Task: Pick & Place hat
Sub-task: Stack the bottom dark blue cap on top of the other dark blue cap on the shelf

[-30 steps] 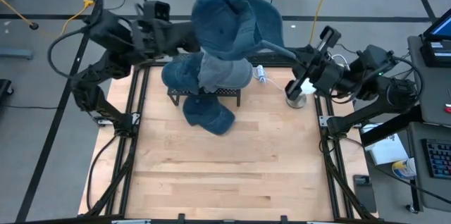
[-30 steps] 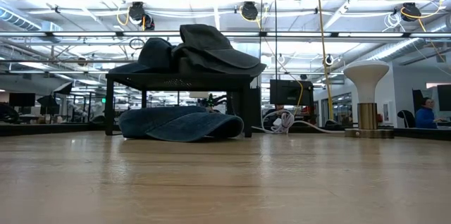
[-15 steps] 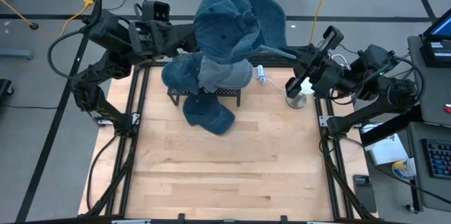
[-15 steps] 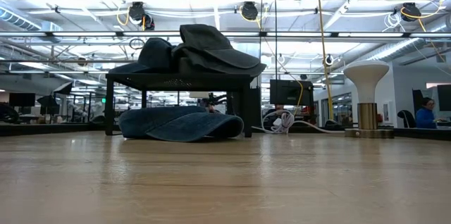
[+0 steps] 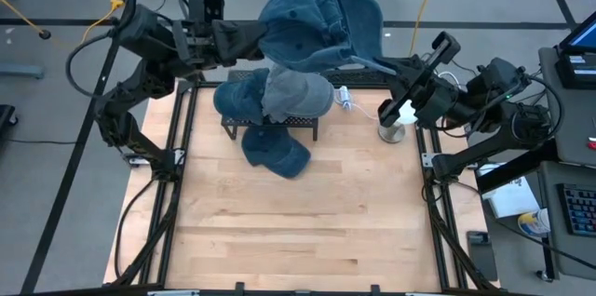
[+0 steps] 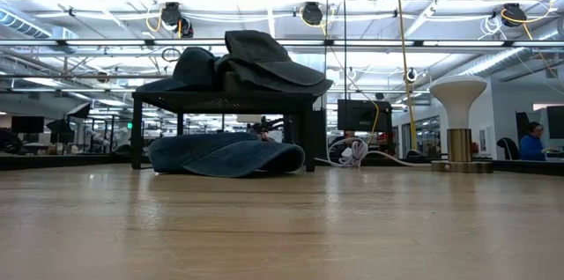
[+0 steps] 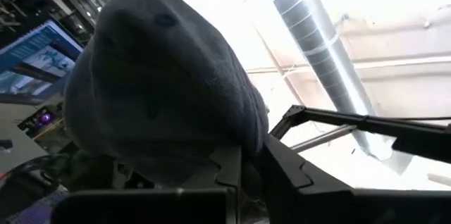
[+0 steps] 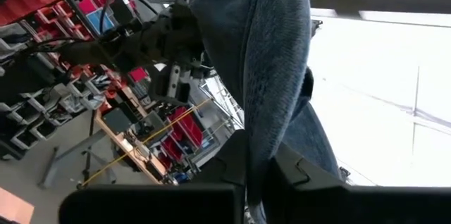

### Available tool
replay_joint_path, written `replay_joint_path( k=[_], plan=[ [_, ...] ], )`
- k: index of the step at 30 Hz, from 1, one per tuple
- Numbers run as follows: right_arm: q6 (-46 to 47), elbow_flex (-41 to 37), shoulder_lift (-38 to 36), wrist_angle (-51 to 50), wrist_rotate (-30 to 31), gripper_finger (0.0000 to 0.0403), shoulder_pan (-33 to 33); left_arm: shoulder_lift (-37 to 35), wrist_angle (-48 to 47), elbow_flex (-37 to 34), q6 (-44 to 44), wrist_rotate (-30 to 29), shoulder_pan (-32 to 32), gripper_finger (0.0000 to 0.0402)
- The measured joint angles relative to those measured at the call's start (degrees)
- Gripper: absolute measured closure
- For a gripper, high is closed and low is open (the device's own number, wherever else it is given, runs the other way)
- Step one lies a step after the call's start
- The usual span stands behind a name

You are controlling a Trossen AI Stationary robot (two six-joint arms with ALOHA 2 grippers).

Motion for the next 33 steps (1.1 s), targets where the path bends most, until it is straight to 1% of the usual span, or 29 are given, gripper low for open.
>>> replay_joint_path(
  k=[4, 6, 8, 10, 13, 16, 18, 21, 25, 30, 33],
  plan=[
    [3.1, 0.0, 0.0, -0.77, -0.02, 0.0372, -0.01, -0.02, -2.25, 0.0, 0.54, 1.05, 1.64, 0.0372],
    [5.54, 0.02, -0.08, -2.63, 0.1, 0.035, 0.01, -0.02, -4.52, 0.0, 0.84, 1.18, 2.56, 0.0371],
    [10.22, 0.02, -0.6, -5.88, 1.13, 0.0322, 0.44, -0.02, -6.85, 0.0, 1.69, 1.44, 3.57, 0.0372],
    [17.72, 0.0, -1.16, -9.38, 3.39, 0.0286, 1.21, -0.02, -9.31, 0.0, 2.15, 2.59, 4.77, 0.0372],
    [32.95, 0.05, -2.73, -18.0, 5.9, 0.023, 1.81, -0.02, -14.52, 0.0, 1.46, 5.17, 6.89, 0.0372],
    [45.05, 0.07, -4.32, -30.14, 5.94, 0.0186, 2.48, -0.01, -21.58, 0.0, 0.61, 8.26, 9.14, 0.0372],
    [51.61, 0.04, -5.09, -36.66, 5.87, 0.0166, 3.37, 0.0, -26.27, 0.0, 0.45, 10.4, 10.58, 0.0372],
    [57.75, 0.0, -6.5, -43.32, 5.8, 0.015, 4.36, 0.0, -32.83, 0.0, 0.72, 13.5, 12.56, 0.0372],
    [60.66, 0.02, -8.05, -46.65, 5.84, 0.0145, 4.48, -0.38, -41.25, 0.0, 1.09, 15.77, 15.13, 0.0372],
    [60.54, 0.0, -9.05, -46.25, 5.81, 0.0148, 4.48, -1.72, -51.19, 0.06, 6.81, 15.92, 18.63, 0.0372],
    [58.95, 0.02, -9.69, -46.04, 5.88, 0.0148, 4.46, -2.32, -58.07, 0.02, 10.24, 13.58, 20.84, 0.0372]
  ],
)
